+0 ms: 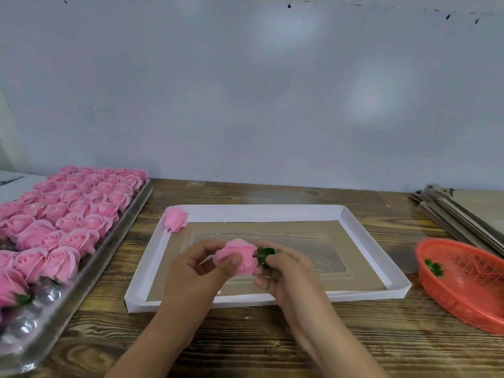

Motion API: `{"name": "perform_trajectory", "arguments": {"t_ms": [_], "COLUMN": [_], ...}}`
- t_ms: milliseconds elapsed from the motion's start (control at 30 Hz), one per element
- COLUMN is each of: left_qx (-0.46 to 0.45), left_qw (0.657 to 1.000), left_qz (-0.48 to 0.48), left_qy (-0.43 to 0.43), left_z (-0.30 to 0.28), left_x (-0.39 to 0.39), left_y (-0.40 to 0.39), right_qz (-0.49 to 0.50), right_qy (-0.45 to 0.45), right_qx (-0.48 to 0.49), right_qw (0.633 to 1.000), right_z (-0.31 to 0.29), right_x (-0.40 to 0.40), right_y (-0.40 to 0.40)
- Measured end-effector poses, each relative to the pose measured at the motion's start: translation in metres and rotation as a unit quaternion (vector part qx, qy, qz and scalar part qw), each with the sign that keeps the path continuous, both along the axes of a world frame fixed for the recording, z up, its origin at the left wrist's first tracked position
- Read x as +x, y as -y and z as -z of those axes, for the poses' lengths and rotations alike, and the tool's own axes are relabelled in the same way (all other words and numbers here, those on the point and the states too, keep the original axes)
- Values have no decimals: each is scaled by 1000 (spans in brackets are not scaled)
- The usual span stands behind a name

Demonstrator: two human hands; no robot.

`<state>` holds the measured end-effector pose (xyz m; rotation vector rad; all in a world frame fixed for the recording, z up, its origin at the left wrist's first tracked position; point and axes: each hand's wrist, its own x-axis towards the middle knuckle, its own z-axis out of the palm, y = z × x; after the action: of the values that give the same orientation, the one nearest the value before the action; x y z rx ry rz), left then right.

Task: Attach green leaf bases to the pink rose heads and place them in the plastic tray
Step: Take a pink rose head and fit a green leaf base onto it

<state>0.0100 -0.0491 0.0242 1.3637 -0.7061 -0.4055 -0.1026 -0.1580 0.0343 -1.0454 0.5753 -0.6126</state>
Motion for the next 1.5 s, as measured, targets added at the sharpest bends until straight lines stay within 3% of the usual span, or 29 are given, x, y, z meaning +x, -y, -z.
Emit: {"name": "perform_trajectory", "arguments": {"t_ms": [167, 333, 700, 1200, 1400, 1500], "left_qx": [-1, -14, -19, -12, -15, -13], "left_qw": [1000, 1000, 1000, 999, 995, 997], "left_qz": [-12, -11, 6, -7, 52, 51], "left_qy": [11, 2, 0, -38, -90, -57], "left_z": [0, 0, -4, 3, 0, -1], "left_x": [1, -2, -3, 0, -2, -5], "left_y": [0, 1, -1, -1, -1, -1], "right_qz": [-20, 32, 7, -1, -30, -25], "right_qy": [34, 47, 29, 60, 66, 60], "right_qx": [-3, -18, -151, -183, -212, -217], "right_qw": [999, 998, 988, 981, 975, 974], "right_z": [3, 8, 10, 20, 21, 21], "right_x": [-8, -10, -7, -3, -4, -3], "right_y": [-2, -3, -10, -10, -10, -8]}}
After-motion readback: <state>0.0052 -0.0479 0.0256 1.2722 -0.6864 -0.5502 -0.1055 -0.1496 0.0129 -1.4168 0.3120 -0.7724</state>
